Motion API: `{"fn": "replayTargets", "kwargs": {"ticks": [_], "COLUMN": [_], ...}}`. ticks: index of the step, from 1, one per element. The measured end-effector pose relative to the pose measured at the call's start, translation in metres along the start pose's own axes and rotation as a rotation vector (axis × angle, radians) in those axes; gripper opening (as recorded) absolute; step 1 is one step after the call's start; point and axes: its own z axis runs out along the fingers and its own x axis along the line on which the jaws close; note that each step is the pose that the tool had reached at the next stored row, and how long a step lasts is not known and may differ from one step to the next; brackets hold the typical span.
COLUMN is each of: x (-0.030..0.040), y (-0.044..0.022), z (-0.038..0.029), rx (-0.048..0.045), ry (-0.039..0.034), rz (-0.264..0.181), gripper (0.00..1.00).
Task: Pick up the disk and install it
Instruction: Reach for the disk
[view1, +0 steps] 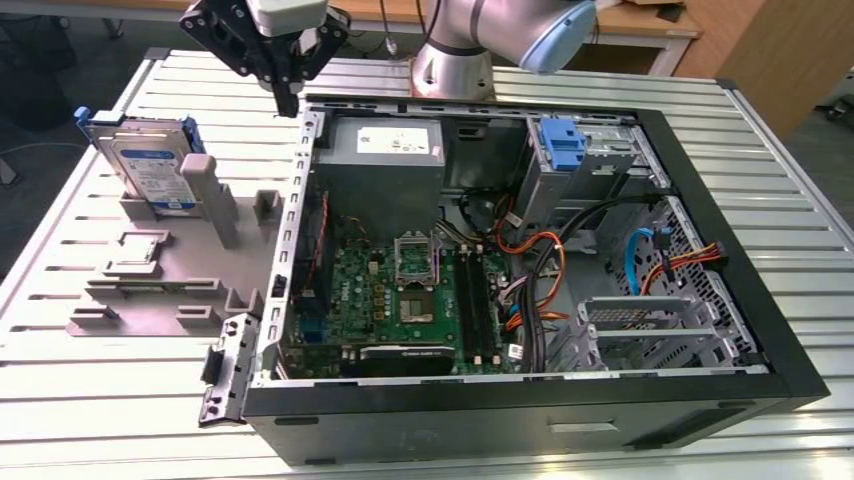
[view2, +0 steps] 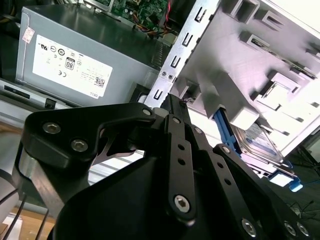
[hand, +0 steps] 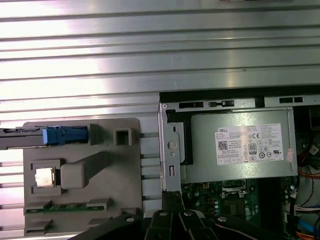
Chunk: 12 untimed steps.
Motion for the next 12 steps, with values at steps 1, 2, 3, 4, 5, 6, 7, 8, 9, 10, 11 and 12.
{"fn": "replayTargets", "kwargs": {"ticks": [1, 2, 3, 4, 5, 6, 7, 8, 9, 10, 11, 12], "x": [0.0007, 0.0014, 0.0022, 0.0029, 0.0036, 0.0043, 0.0051, 0.0058, 0.0066, 0.0073, 0.008, 0.0088], "y": [-0.0001, -0.0001, -0.0002, -0.0002, -0.0003, -0.0003, -0.0004, -0.0004, -0.0005, -0.0006, -0.0006, -0.0007], "z": [0.0, 0.0, 0.0, 0.0, 0.0, 0.0, 0.0, 0.0, 0.0, 0.0, 0.0, 0.0], "rx": [0.0, 0.0, 0.0, 0.0, 0.0, -0.0001, 0.0, 0.0, 0.0, 0.0, 0.0, 0.0], "ry": [0.0, 0.0, 0.0, 0.0, 0.0, -0.0001, 0.0, 0.0, 0.0, 0.0, 0.0, 0.0], "rz": [0.0, 0.0, 0.0, 0.0, 0.0, 0.0, 0.0, 0.0, 0.0, 0.0, 0.0, 0.0], "gripper": [0.1, 0.1, 0.1, 0.1, 0.1, 0.1, 0.1, 0.1, 0.1, 0.1, 0.1, 0.1]}}
